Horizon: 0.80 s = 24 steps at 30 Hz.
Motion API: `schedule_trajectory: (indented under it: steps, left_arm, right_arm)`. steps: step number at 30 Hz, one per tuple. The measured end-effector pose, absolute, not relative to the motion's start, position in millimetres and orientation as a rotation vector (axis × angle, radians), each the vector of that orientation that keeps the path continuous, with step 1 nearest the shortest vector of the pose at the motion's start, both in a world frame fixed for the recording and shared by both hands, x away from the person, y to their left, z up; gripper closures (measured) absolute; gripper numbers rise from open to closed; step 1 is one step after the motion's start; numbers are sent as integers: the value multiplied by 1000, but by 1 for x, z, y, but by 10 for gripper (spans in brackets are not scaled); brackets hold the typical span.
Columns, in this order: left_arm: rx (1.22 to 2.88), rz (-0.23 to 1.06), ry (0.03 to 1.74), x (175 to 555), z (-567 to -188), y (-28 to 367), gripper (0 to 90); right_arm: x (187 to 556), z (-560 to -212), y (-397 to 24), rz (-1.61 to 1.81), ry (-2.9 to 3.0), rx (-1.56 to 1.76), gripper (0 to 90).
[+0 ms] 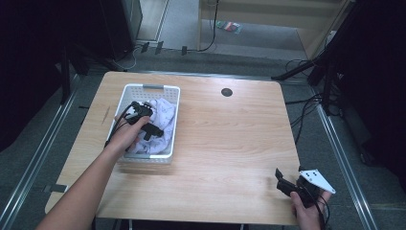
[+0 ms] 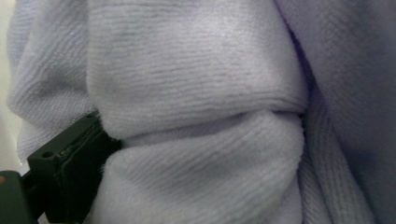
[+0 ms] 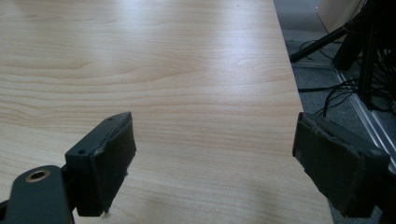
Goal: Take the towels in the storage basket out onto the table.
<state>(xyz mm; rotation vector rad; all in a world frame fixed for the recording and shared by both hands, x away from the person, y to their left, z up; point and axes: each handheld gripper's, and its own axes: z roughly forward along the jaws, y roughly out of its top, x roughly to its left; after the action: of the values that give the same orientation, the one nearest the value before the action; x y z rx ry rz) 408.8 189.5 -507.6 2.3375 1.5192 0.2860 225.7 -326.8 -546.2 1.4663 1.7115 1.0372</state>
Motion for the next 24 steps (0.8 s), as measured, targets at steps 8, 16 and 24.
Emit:
schedule_trajectory:
  steps: [8,16,24]
  left_arm:
    - [2411,432,1499,405,-517,178,0]
    - [2424,461,1470,403,-519,177,0]
    - [2425,466,1477,402,-516,178,110]
  right_arm:
    - [226,-546,-327,1040,1711,1468,134]
    - [226,-546,-327,1039,1711,1468,134]
    - [226,-546,-327,1038,1713,1470,134]
